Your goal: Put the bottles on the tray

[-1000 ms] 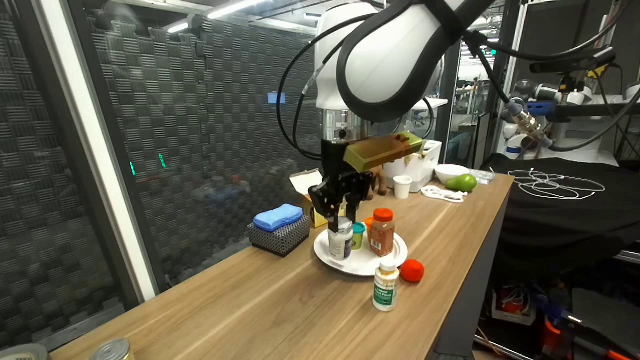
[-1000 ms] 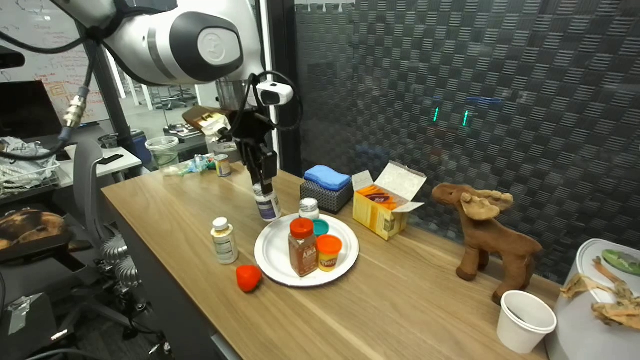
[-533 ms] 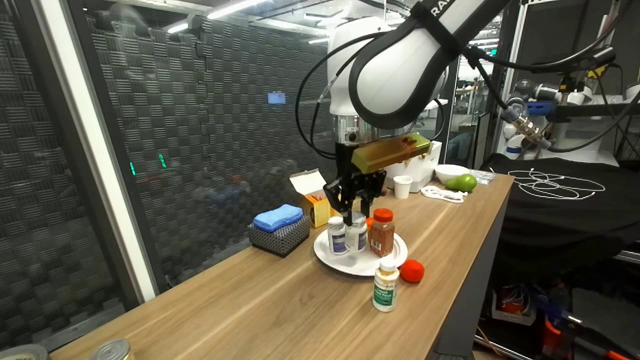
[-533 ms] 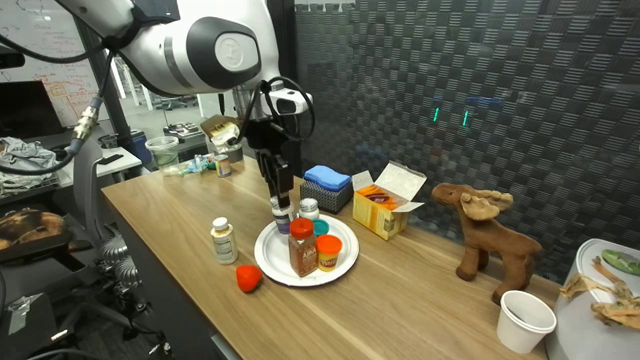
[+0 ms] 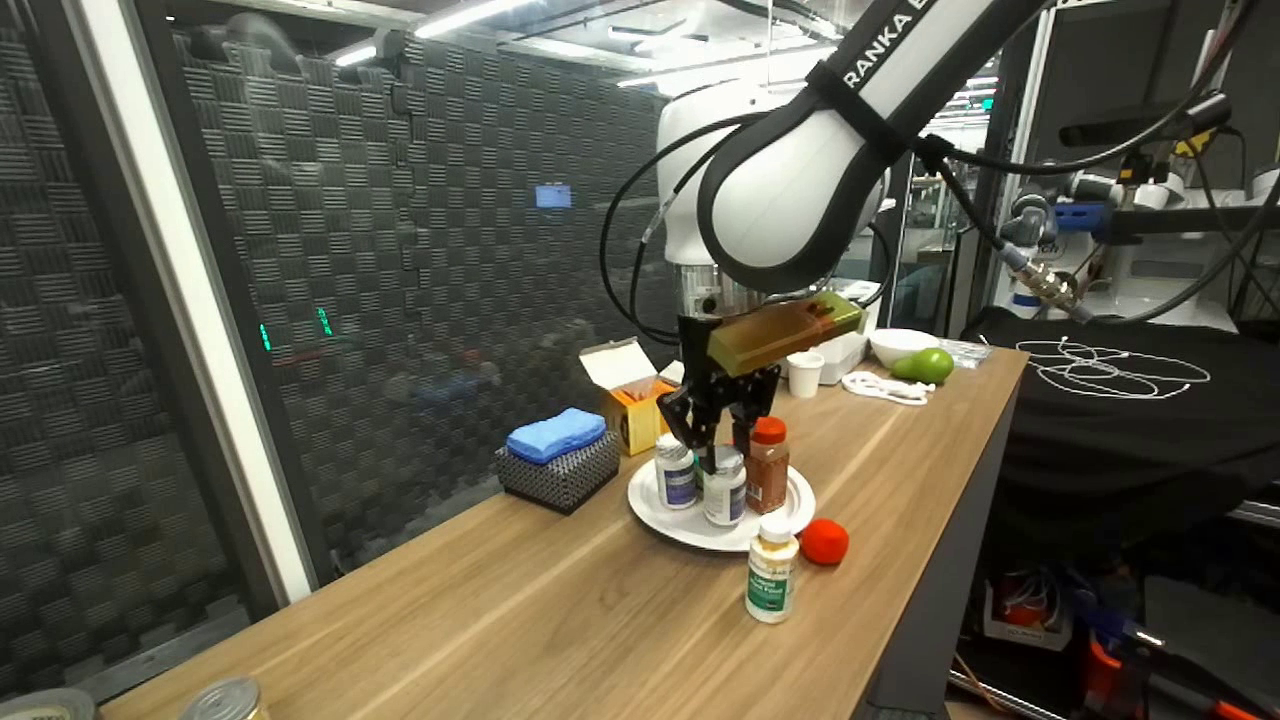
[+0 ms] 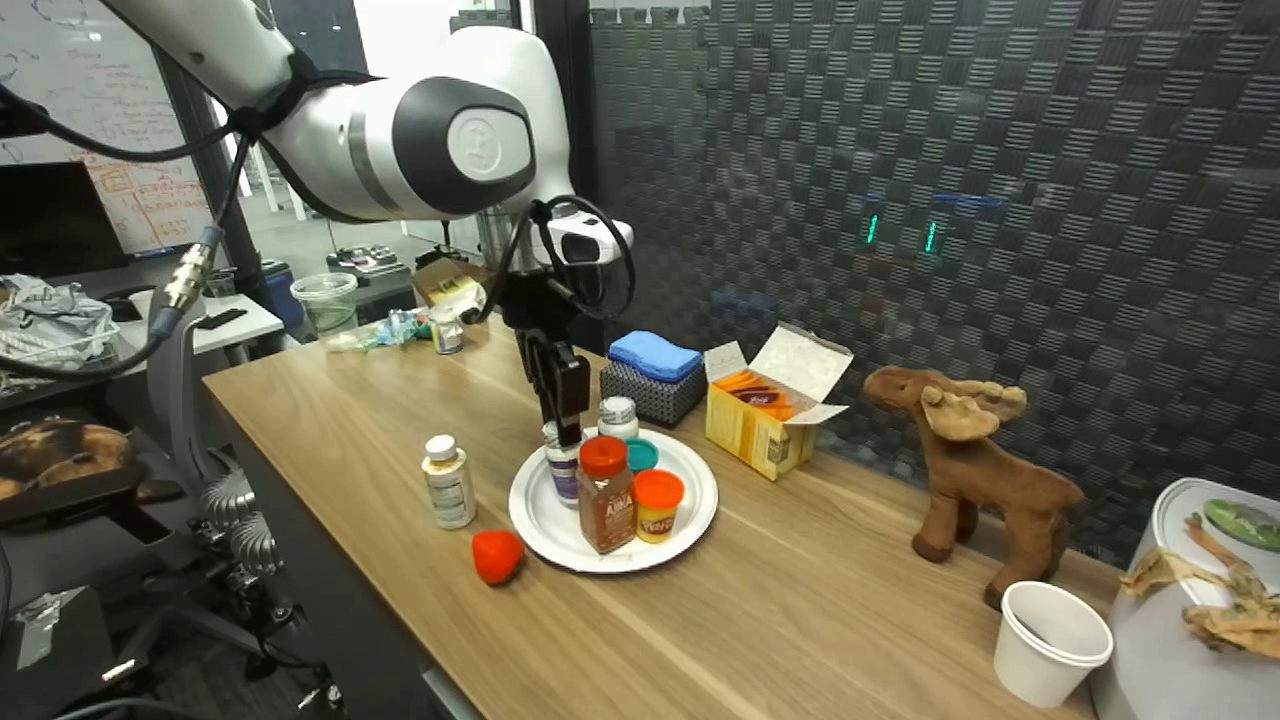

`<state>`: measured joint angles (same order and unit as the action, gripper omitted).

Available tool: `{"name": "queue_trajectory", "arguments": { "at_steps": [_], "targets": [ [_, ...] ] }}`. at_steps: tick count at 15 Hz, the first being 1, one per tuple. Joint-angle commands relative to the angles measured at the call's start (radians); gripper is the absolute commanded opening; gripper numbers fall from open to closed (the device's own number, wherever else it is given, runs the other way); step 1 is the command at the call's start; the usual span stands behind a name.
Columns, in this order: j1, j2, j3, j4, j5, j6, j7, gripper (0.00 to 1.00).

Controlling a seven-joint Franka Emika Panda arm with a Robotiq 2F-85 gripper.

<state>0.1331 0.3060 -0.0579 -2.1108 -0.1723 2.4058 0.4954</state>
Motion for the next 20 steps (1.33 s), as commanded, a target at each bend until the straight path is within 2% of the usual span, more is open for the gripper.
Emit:
{"name": "queue_trajectory", "arguments": {
  "at_steps": [1,12,13,14,15,16,19,20],
  "targets": [
    [0.010,0.018,-0.009,0.027,-0.018,0.017,0.027,0.19],
    [0.009,0.038,-0.025,0.056,-0.021,0.024,0.036,0.20],
    [0.008,0.038,-0.024,0.055,-0.019,0.022,0.032,0.39],
    [0.009,0.036,-0.026,0.054,-0.023,0.023,0.034,0.69],
    [0.010,0.034,-0.027,0.054,-0.026,0.025,0.036,0.70],
    [0.010,0.032,-0.027,0.054,-0.026,0.026,0.036,0.75],
    [0.012,0.026,-0.029,0.056,-0.030,0.033,0.041,0.98],
    [0.012,0.022,-0.028,0.057,-0.027,0.037,0.040,1.00]
  ]
}}
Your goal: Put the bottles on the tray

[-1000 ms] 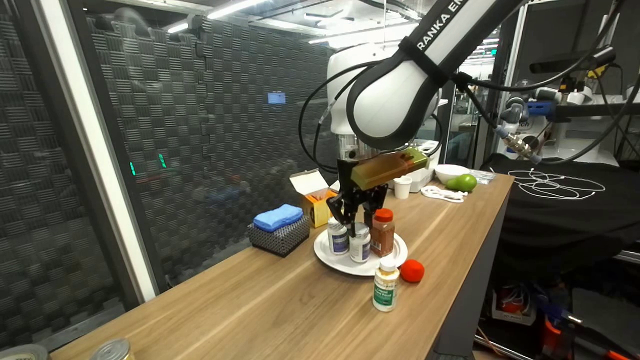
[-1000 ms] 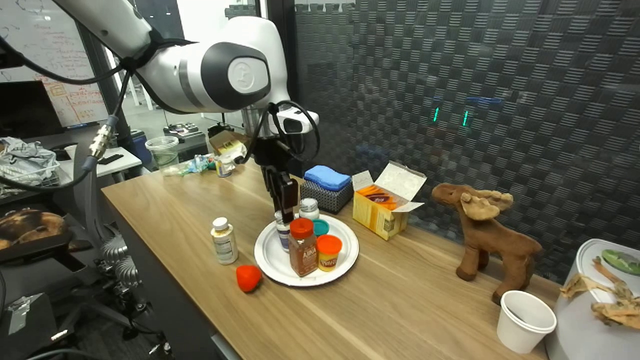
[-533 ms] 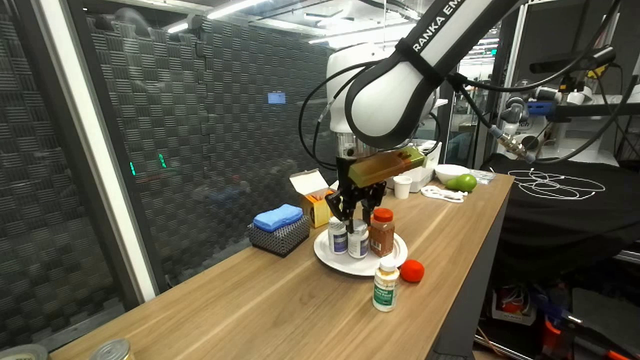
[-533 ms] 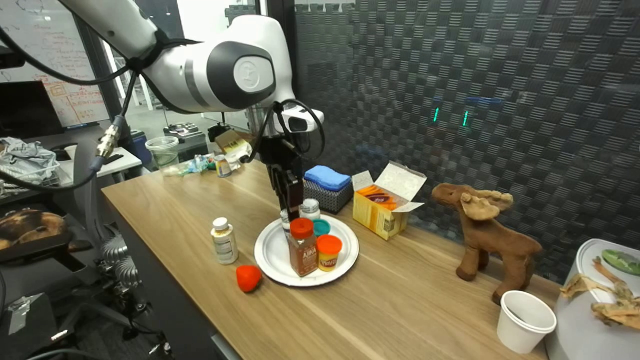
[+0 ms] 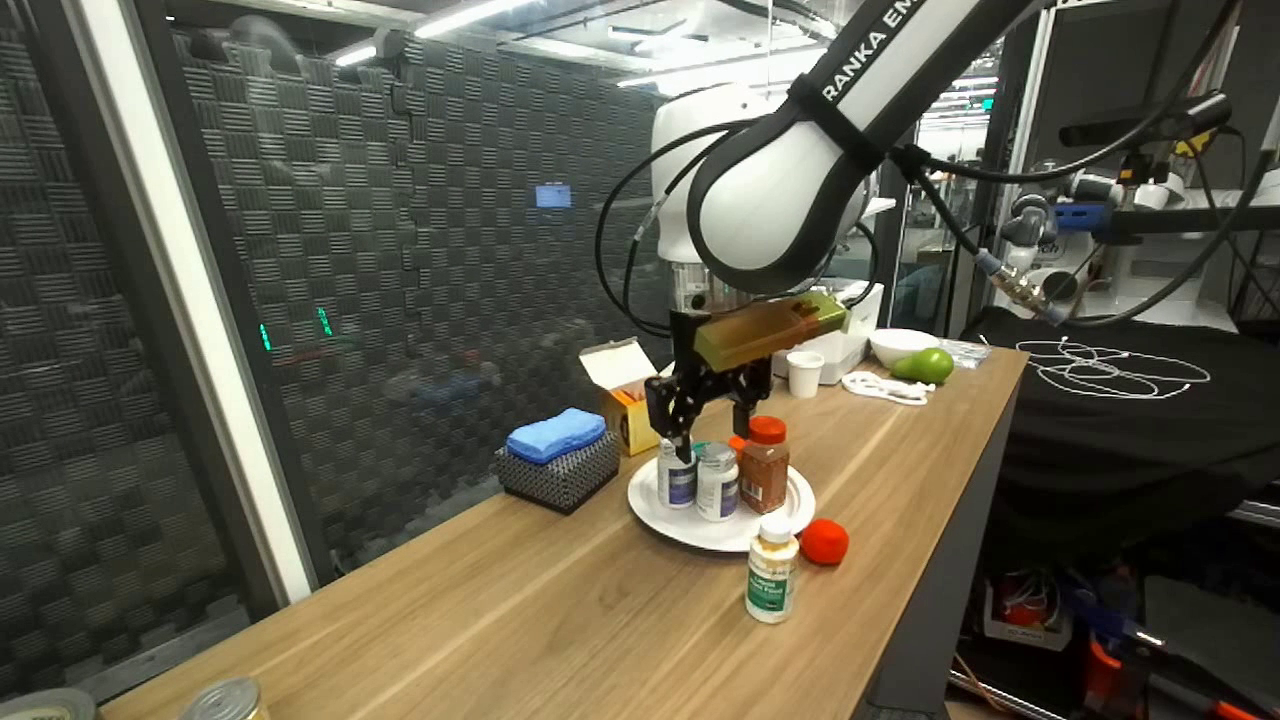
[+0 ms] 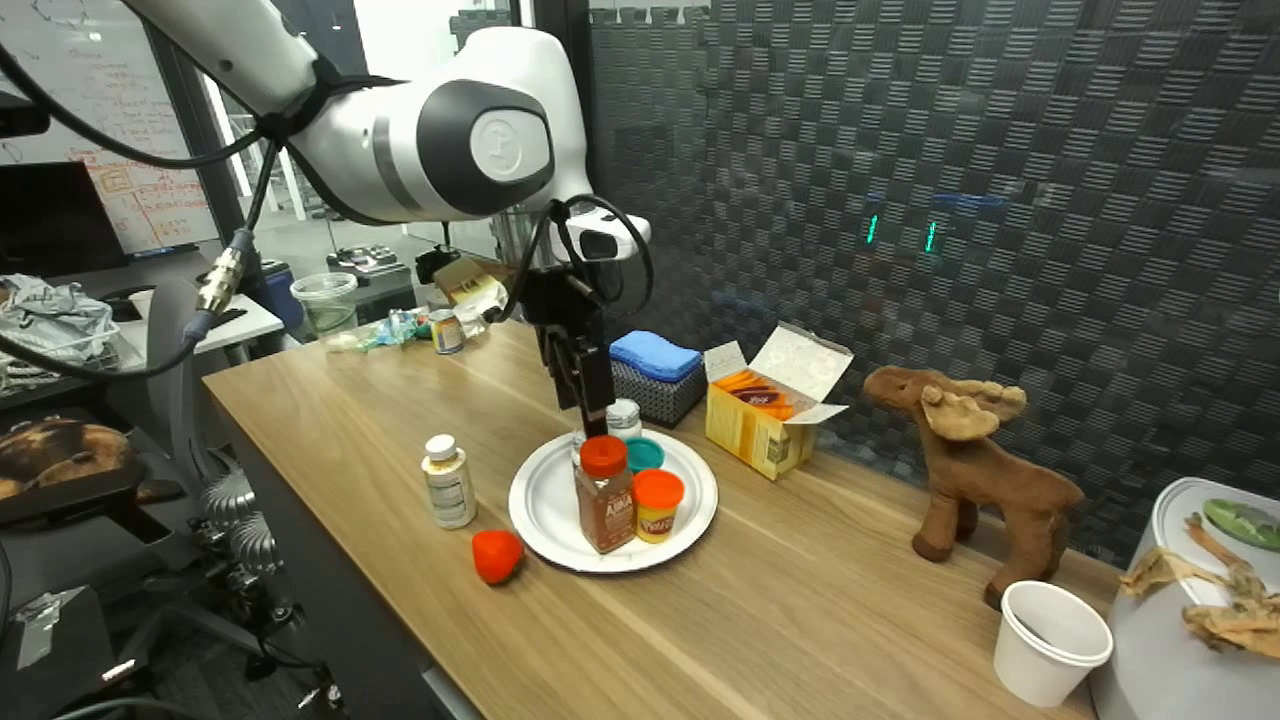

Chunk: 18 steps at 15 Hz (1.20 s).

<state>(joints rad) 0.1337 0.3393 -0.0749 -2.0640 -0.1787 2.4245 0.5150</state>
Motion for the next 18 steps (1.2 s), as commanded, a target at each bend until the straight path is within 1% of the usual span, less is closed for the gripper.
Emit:
{"name": "queue_trajectory", "arguments": {
  "at_steps": [1,5,8,10,12,14,16,18],
  "targets": [
    [0.012,-0.016,-0.011,0.011,-0.022,0.021,0.021,1.00],
    [0.031,-0.061,-0.006,0.010,-0.035,-0.001,0.037,1.00],
    [0.067,-0.142,-0.003,-0.033,-0.064,-0.035,0.121,1.00],
    [0.071,-0.210,0.034,-0.078,-0.027,-0.094,0.145,1.00],
    [0.077,-0.273,0.056,-0.136,-0.059,-0.117,0.214,1.00],
    [0.064,-0.322,0.093,-0.190,-0.028,-0.146,0.228,1.00],
    [0.053,-0.366,0.120,-0.249,-0.015,-0.139,0.239,1.00],
    [0.044,-0.393,0.139,-0.299,0.005,-0.112,0.213,1.00]
  ]
}}
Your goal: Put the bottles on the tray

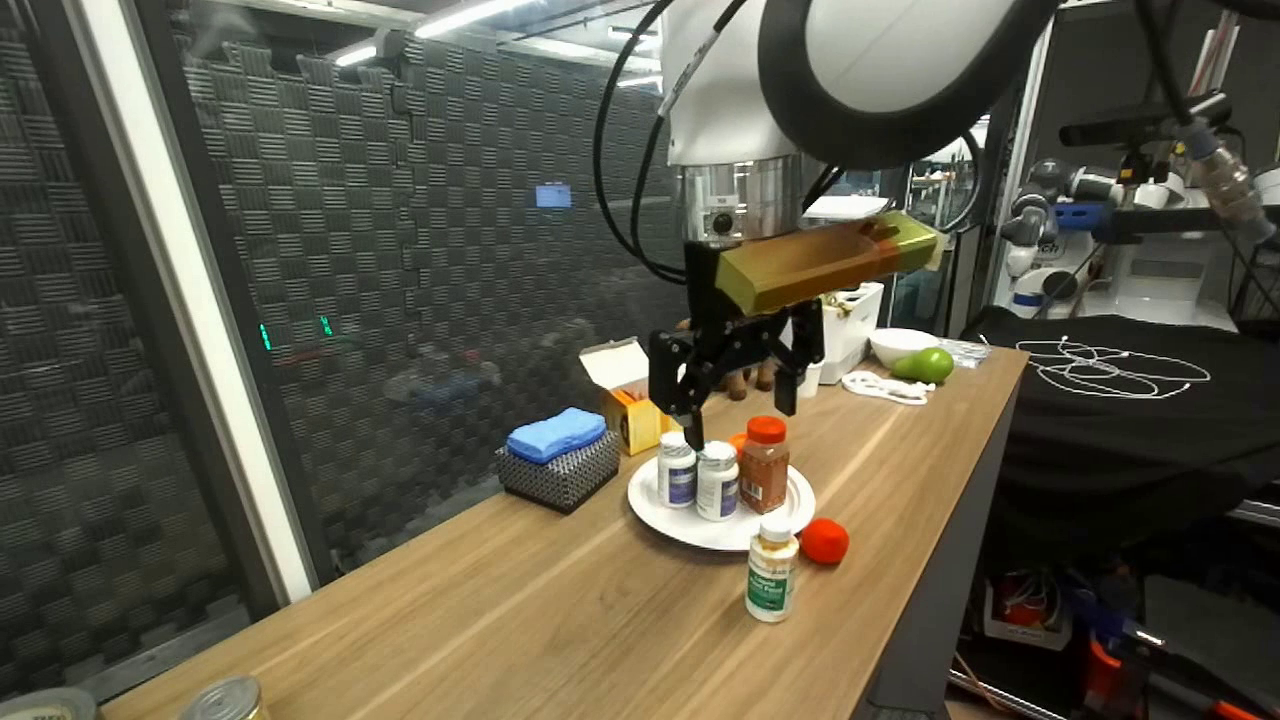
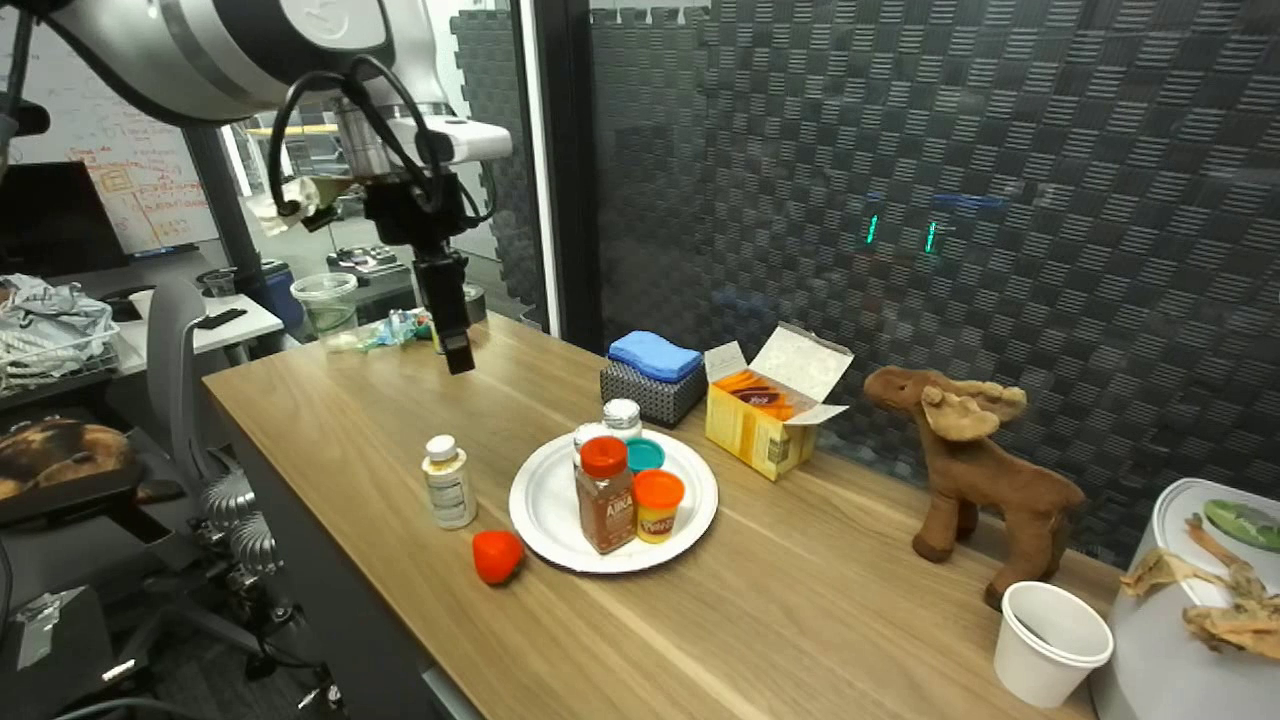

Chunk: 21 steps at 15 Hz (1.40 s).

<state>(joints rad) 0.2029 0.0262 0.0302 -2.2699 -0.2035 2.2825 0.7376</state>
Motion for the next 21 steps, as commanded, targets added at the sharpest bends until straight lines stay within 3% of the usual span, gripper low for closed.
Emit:
{"name": "queue_trajectory", "arguments": {
  "at_steps": [1,8,18,19,20,21],
  "targets": [
    [-0.030,-0.082,0.040,-0.112,0.037,0.047,-0.028,1.00],
    [-0.072,-0.010,0.036,-0.152,0.262,0.205,-0.241,1.00],
    [-0.104,0.081,0.033,-0.113,0.345,0.141,-0.344,1.00],
    [-0.103,0.085,0.031,-0.112,0.336,0.143,-0.340,0.96],
    [-0.103,0.088,0.030,-0.111,0.330,0.145,-0.337,0.73],
    [-0.101,0.090,0.027,-0.111,0.314,0.152,-0.326,0.72]
  ]
}}
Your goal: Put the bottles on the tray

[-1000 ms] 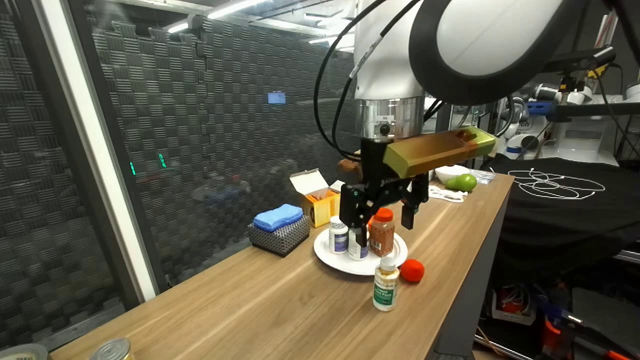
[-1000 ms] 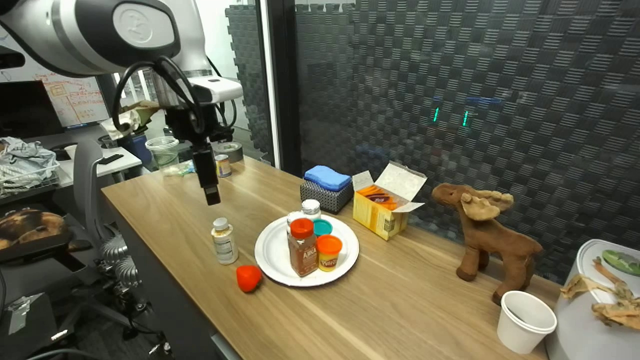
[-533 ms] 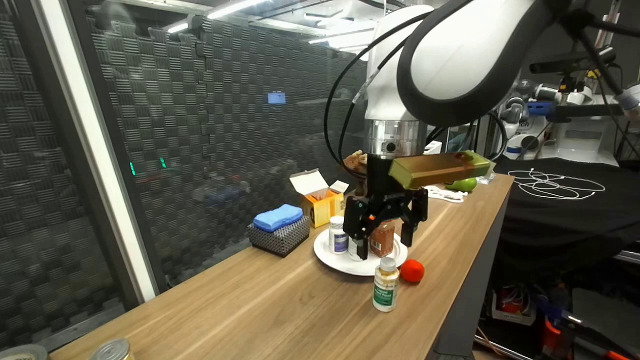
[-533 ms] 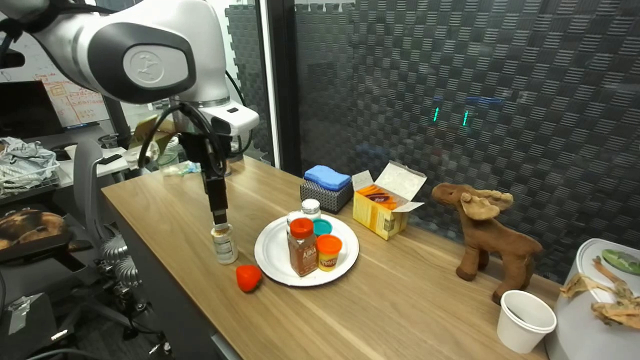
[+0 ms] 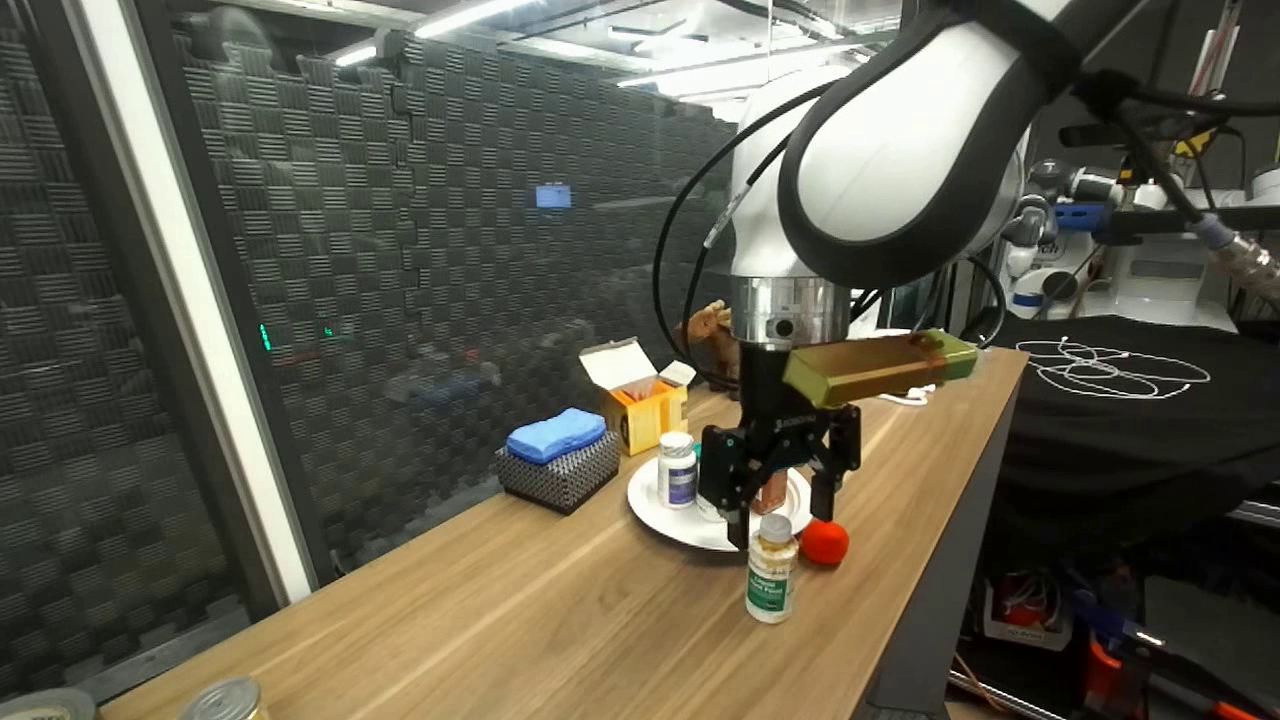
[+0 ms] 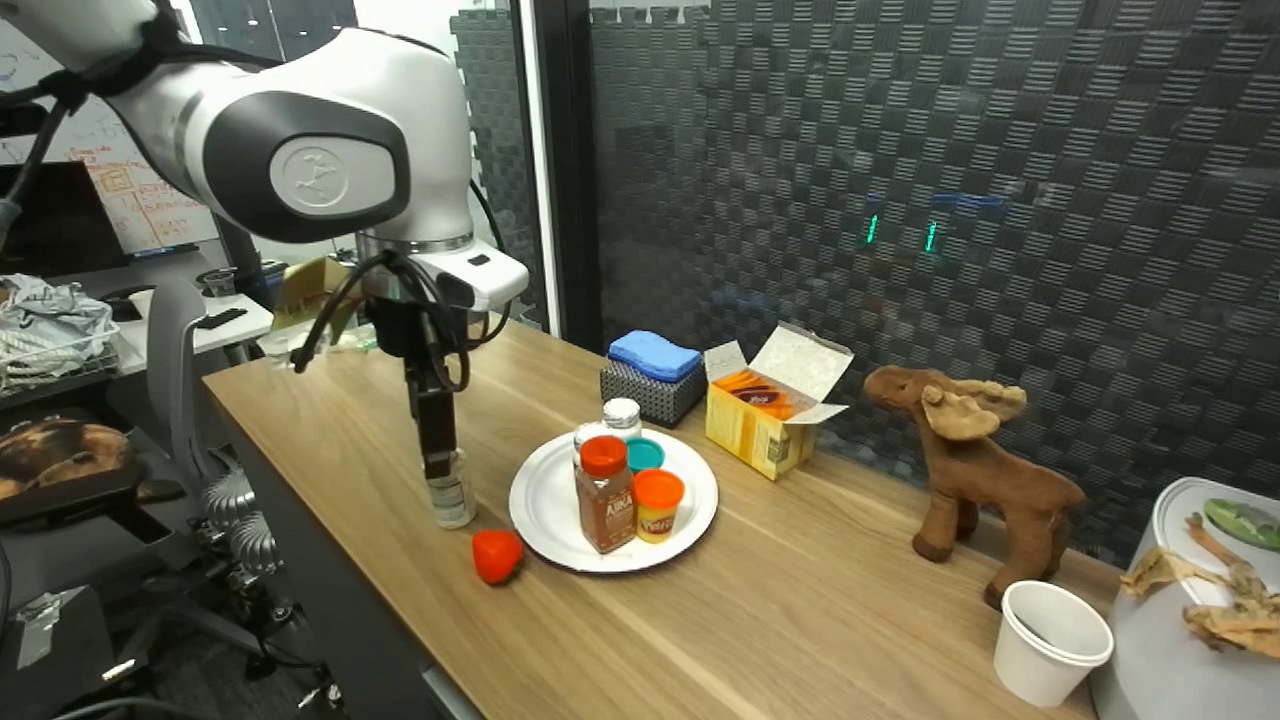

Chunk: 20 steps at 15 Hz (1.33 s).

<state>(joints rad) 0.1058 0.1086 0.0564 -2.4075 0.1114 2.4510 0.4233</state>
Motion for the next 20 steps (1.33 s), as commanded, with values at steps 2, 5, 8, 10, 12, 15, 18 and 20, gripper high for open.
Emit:
{"name": "queue_trajectory", "arguments": {
  "at_steps": [2,5,8,10,12,15,18,20],
  "targets": [
    [-0.002,0.014,-0.003,0.032,-0.022,-0.010,-0.001,0.63],
    [0.002,0.019,-0.004,0.037,-0.045,-0.007,0.005,0.39],
    [0.004,0.021,-0.005,0.038,-0.066,-0.005,0.011,0.16],
    [0.004,0.019,-0.004,0.037,-0.075,-0.007,0.011,0.15],
    [0.010,0.002,-0.002,0.039,-0.084,-0.017,0.030,0.16],
    [0.023,-0.034,-0.002,0.065,-0.120,-0.028,0.091,0.16],
    [0.022,-0.030,-0.008,0.129,-0.182,-0.031,0.152,0.16],
    [0.015,-0.006,-0.014,0.170,-0.215,-0.035,0.184,0.16]
  ]
}}
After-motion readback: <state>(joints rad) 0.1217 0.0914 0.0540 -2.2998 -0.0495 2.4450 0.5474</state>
